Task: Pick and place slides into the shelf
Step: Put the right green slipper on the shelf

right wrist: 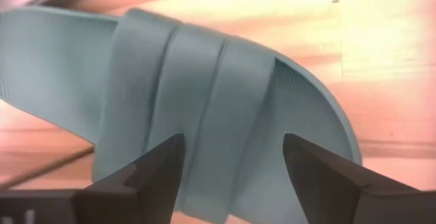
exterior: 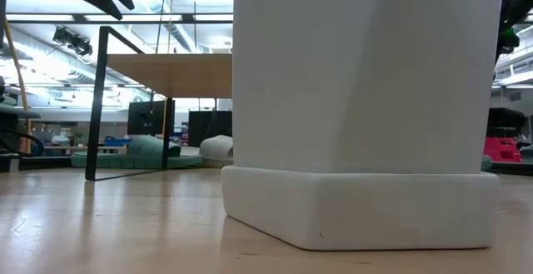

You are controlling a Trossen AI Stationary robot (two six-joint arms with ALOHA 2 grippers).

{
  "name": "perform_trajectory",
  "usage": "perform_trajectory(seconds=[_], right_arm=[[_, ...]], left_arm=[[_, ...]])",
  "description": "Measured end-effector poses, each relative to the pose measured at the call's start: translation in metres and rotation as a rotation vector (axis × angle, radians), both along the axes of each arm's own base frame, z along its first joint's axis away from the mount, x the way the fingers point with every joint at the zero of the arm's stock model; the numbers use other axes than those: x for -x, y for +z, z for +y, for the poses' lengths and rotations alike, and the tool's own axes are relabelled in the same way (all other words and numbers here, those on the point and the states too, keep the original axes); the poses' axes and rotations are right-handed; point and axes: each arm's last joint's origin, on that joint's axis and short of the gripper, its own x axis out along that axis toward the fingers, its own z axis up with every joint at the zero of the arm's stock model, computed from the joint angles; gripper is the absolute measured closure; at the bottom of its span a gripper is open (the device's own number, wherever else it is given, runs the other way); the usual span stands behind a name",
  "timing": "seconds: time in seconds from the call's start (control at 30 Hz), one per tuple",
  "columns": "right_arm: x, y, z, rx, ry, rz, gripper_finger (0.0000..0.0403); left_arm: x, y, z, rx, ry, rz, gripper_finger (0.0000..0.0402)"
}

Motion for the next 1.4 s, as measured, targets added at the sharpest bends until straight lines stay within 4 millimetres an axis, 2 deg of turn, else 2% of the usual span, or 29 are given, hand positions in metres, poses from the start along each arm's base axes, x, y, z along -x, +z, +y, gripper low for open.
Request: perform_trajectory(seconds=[0.47, 0.77, 0.97, 1.07, 1.17, 1.2, 1.4], right_arm=[[-0.009, 0.0, -0.01, 0.056, -0.027, -0.073, 0.0147], [-0.017, -0.006, -0.018, 0.084, -0.024, -0.076, 0.0181], [-0.021, -0.011, -0.022, 0.086, -0.017, -0.069, 0.0241], [-0.023, -0.011, -0.024, 0.106, 0.0, -0.071, 0.03], [-0.022, -0.01, -0.023, 0.124, 0.017, -0.051, 0.0376], [-0.022, -0.01, -0.023, 0.134, 0.018, -0.049, 0.0387], [-0.019, -0.002, -0.022, 0.187, 0.0, -0.059, 0.0397]], left_arm=[[0.0, 0.0, 0.0, -0.002, 0.002, 0.0, 0.0175], [0.0, 0.0, 0.0, -0.005, 0.005, 0.001, 0.0175], [0.0, 0.0, 0.0, -0.005, 0.004, 0.002, 0.0175], [0.0, 0.0, 0.0, -0.006, 0.004, 0.002, 0.0175], [0.0, 0.0, 0.0, -0.005, 0.004, 0.002, 0.0175], [0.0, 0.0, 0.0, -0.005, 0.004, 0.003, 0.0175], [0.0, 0.0, 0.0, -0.005, 0.004, 0.002, 0.0175]])
